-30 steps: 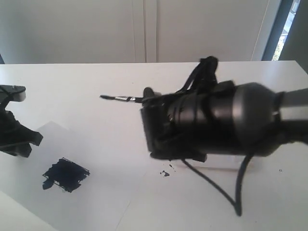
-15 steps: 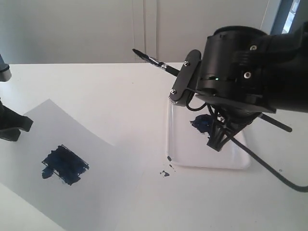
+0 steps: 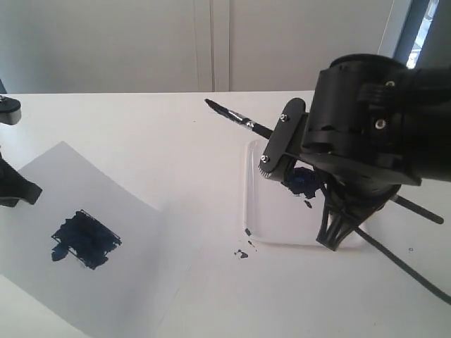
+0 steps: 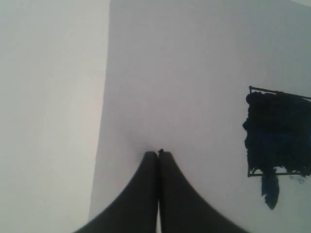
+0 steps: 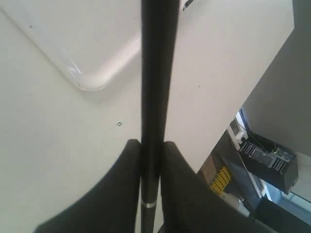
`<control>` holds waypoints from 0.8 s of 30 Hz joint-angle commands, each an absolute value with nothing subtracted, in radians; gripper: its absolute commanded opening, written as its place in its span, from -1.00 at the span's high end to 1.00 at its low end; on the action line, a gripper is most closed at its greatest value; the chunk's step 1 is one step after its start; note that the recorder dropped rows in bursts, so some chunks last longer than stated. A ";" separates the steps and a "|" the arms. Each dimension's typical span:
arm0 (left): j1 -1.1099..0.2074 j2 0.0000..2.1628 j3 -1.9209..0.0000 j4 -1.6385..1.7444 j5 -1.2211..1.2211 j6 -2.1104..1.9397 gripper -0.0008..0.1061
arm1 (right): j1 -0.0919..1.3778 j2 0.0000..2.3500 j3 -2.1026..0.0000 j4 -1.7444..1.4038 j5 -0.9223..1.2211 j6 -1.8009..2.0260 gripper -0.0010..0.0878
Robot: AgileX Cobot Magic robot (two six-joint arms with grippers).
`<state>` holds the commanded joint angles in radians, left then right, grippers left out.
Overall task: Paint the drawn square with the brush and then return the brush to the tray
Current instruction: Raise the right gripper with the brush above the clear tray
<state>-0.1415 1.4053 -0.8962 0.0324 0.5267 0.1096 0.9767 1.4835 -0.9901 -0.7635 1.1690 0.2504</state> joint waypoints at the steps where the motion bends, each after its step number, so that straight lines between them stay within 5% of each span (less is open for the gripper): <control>1: -0.142 1.407 -0.896 0.024 0.527 0.111 0.98 | 0.977 1.483 -0.986 -0.768 1.168 0.259 0.98; 5: -0.142 1.428 -0.896 0.025 0.567 0.111 0.64 | 0.977 1.475 -0.984 -0.784 1.168 0.261 0.98; 11: -0.142 1.478 -0.896 0.016 0.593 0.104 -0.39 | 0.977 1.456 -0.984 -0.786 1.166 0.263 0.98; 13: -0.142 1.478 -0.896 0.016 0.589 0.081 -0.46 | 0.977 1.454 -0.984 -0.786 1.166 0.263 0.98; 17: -0.142 1.478 -0.898 -0.013 0.610 0.088 -0.18 | 0.977 1.455 -0.984 -0.786 1.153 0.263 0.98; 21: -0.142 1.478 -0.898 -0.033 0.615 0.146 0.97 | 0.977 1.455 -0.984 -0.786 1.147 0.263 0.98; 24: -0.142 1.478 -0.898 -0.045 0.593 0.130 0.96 | 0.977 1.455 -0.984 -0.786 1.146 0.263 0.98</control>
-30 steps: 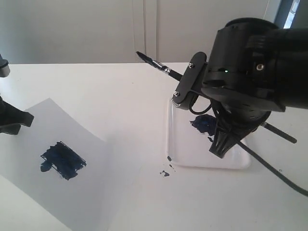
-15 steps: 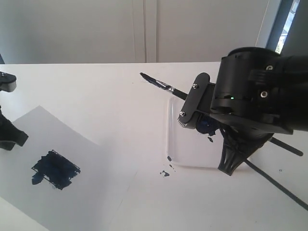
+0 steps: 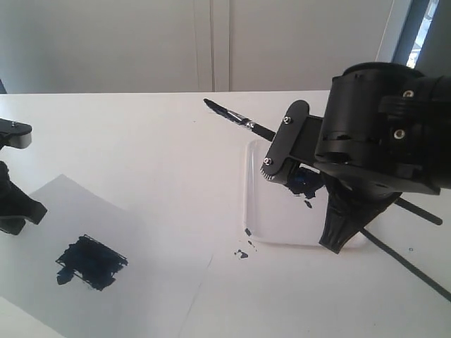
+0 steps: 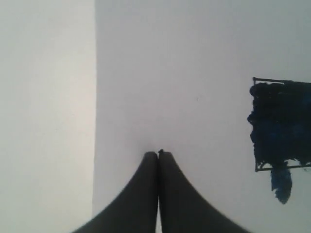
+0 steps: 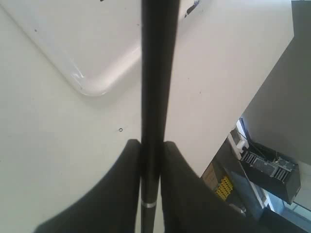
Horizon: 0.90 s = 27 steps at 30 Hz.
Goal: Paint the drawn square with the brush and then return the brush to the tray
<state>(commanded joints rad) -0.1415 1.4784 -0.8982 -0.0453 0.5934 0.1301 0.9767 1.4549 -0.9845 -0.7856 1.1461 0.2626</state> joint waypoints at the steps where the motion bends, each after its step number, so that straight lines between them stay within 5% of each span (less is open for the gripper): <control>1: -0.142 1.478 -0.898 -0.045 0.586 0.130 0.96 | 0.977 1.455 -0.984 -0.786 1.146 0.263 0.98; 4: -0.142 1.478 -0.898 -0.045 0.585 0.142 0.79 | 0.977 1.455 -0.984 -0.786 1.146 0.263 0.98; 10: -0.142 1.478 -0.898 -0.074 0.598 0.177 -0.29 | 0.977 1.455 -0.984 -0.786 1.144 0.263 0.98; 12: -0.142 1.480 -0.898 -0.102 0.589 0.175 -0.48 | 0.977 1.455 -0.984 -0.786 1.144 0.263 0.98; 19: -0.142 1.559 -0.898 -0.159 0.606 0.169 -0.19 | 0.924 1.452 -0.917 -0.760 1.119 0.285 0.98; 27: -0.142 1.579 -0.892 -0.318 0.484 0.184 -0.20 | 0.793 1.438 -0.810 -0.596 0.963 0.300 0.98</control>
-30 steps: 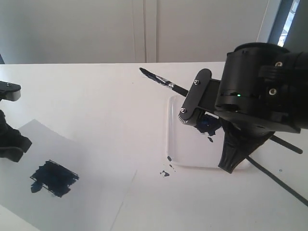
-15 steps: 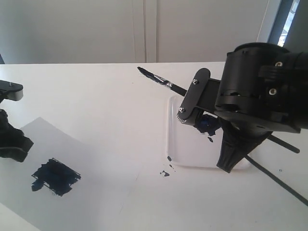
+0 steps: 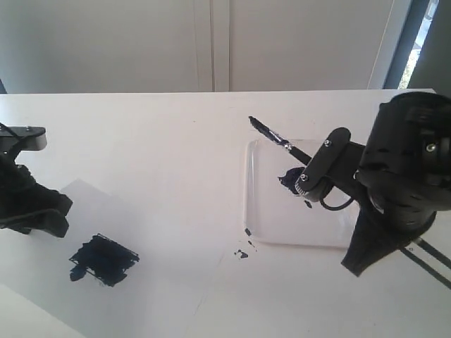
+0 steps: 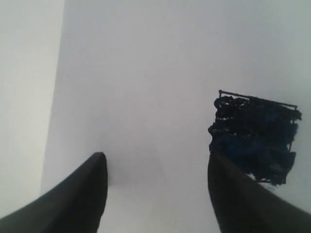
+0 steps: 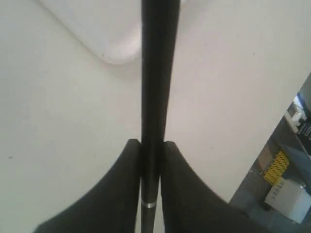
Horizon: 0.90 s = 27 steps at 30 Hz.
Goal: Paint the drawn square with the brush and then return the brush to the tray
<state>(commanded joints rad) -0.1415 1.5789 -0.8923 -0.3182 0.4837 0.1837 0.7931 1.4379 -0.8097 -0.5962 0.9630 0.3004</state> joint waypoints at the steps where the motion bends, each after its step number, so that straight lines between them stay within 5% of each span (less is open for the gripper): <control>1: -0.142 1.596 -0.888 -0.387 0.458 0.192 -0.20 | 0.792 1.438 -0.797 -0.572 0.933 0.300 0.98; 8: -0.145 1.694 -0.881 -0.567 0.403 0.284 -0.20 | 0.792 1.438 -0.781 -0.493 0.862 0.264 0.98; 27: -0.152 1.737 -0.881 -0.599 0.409 0.359 -0.20 | 0.792 1.586 -0.791 -0.080 -0.014 0.271 0.98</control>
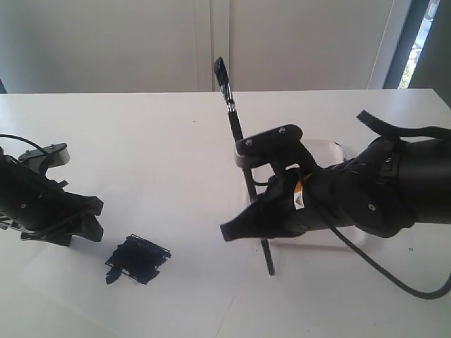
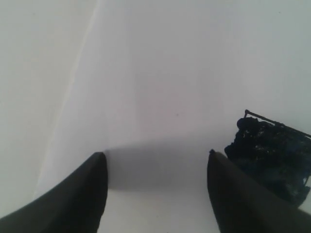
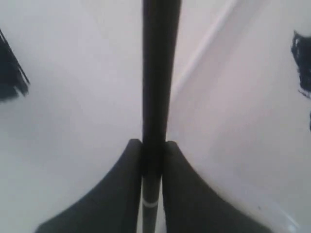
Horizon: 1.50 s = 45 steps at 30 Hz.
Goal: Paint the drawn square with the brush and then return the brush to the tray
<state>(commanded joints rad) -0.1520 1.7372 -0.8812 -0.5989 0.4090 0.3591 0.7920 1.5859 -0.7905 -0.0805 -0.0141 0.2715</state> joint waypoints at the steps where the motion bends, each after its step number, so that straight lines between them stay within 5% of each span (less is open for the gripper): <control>1: -0.152 1.737 -0.881 -0.599 0.409 0.359 -0.20 | 0.792 1.586 -0.791 -0.080 -0.054 0.280 0.98; 45: -0.152 1.641 -0.886 -0.433 0.410 0.339 -0.20 | 0.807 1.758 -0.795 -0.089 -0.186 0.268 0.98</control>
<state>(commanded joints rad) -0.1520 1.6406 -0.8857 -0.4328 0.4104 0.3387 0.8067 1.7583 -0.7945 -0.0889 -0.1863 0.2682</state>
